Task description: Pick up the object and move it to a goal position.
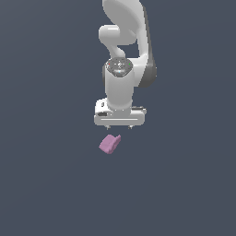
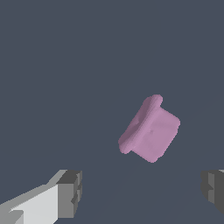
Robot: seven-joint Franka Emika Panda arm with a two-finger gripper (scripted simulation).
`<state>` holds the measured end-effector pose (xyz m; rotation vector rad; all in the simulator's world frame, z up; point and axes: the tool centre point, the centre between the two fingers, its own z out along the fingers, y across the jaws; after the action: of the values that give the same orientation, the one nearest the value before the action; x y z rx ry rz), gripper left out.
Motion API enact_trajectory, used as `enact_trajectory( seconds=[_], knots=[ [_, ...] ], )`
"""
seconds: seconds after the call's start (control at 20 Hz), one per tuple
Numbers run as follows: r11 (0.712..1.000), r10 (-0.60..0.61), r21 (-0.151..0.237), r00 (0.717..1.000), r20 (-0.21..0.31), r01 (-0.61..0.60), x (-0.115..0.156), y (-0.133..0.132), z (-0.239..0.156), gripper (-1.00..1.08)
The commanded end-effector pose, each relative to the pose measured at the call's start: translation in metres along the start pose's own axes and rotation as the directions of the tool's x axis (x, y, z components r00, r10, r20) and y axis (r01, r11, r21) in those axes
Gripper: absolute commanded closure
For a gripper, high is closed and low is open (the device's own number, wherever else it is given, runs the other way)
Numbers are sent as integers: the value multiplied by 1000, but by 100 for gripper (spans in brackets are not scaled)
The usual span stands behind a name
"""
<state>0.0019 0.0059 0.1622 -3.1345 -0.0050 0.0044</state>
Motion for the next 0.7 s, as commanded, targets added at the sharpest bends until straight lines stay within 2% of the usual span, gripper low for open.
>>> enact_trajectory(
  seconds=[0.0,0.15,0.4,0.65],
  knots=[
    [1000,0,0,1000,0,0,0,0,0,-92],
    [1000,-14,4,1000,-5,14,2,-7,-1,-92],
    [998,-66,18,998,-23,66,7,-34,-7,-92],
    [998,-62,18,998,-23,63,7,-33,-6,-92]
  ],
)
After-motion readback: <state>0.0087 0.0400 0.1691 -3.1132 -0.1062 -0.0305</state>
